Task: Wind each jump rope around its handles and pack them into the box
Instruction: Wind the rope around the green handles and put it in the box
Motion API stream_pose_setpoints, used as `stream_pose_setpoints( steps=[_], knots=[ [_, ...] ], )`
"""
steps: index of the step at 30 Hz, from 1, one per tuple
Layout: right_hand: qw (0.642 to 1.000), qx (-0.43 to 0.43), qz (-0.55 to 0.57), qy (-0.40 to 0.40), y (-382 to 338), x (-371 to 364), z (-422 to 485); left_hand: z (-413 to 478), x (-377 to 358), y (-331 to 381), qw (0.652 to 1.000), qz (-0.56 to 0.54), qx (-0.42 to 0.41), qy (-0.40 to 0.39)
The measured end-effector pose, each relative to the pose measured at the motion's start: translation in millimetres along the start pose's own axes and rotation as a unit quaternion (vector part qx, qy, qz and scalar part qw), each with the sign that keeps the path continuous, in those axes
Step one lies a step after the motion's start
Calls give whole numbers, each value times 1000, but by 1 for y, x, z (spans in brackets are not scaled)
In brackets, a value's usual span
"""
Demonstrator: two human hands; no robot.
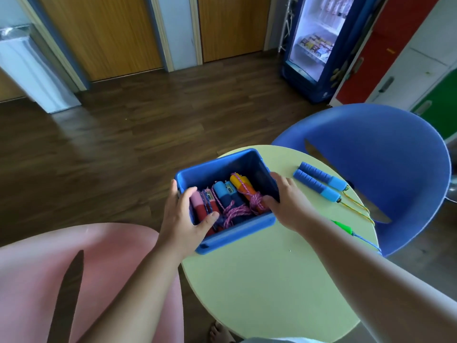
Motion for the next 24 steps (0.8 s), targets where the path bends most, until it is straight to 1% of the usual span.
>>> stream_pose_setpoints(
  steps=[2,4,6,8,9,10,11,12,14,15,16,17,18,20,22,24],
  knots=[
    [997,-31,68,19,18,13,-6,-2,9,14,1000,6,-15,23],
    [987,-70,139,40,44,26,-13,-7,18,44,997,2,-45,57],
    [976,-100,185,51,75,36,-22,-16,20,86,991,-15,-91,92],
    [970,-110,206,69,106,48,-31,-29,8,133,982,-39,-149,108],
    [970,-110,204,76,120,54,-35,-38,-5,153,977,-58,-176,102],
    [972,-111,191,76,134,59,-37,-47,-27,168,975,-81,-191,79],
    [975,-112,175,74,147,62,-37,-55,-52,180,976,-106,-188,37],
    [979,-111,158,68,159,63,-36,-61,-82,187,978,-130,-162,-23],
    [988,-102,112,42,181,59,-30,-74,-154,186,972,-146,-53,-173],
    [992,-95,73,29,190,56,-28,-81,-187,181,960,-145,11,-238],
    [995,-89,33,13,198,51,-27,-87,-216,176,944,-151,75,-283],
    [997,-83,3,-5,206,45,-25,-90,-240,172,927,-168,136,-305],
    [997,-78,-7,-27,213,38,-23,-91,-260,170,913,-191,190,-306],
    [996,-59,10,-63,225,26,-19,-90,-292,160,895,-233,277,-261],
    [996,-35,11,-85,233,19,-16,-90,-314,153,879,-267,329,-221],
    [994,-8,0,-105,237,13,-14,-89,-319,165,864,-293,365,-184]
  ],
)
Point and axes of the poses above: each hand's wrist, its own z-axis towards the middle knuckle, its own x-axis out of the back of the hand, y = z × x, the point moved 10 cm from there along z, towards the middle knuckle, and after that the axes turned 10 degrees about -x, right-handed, at the moved point
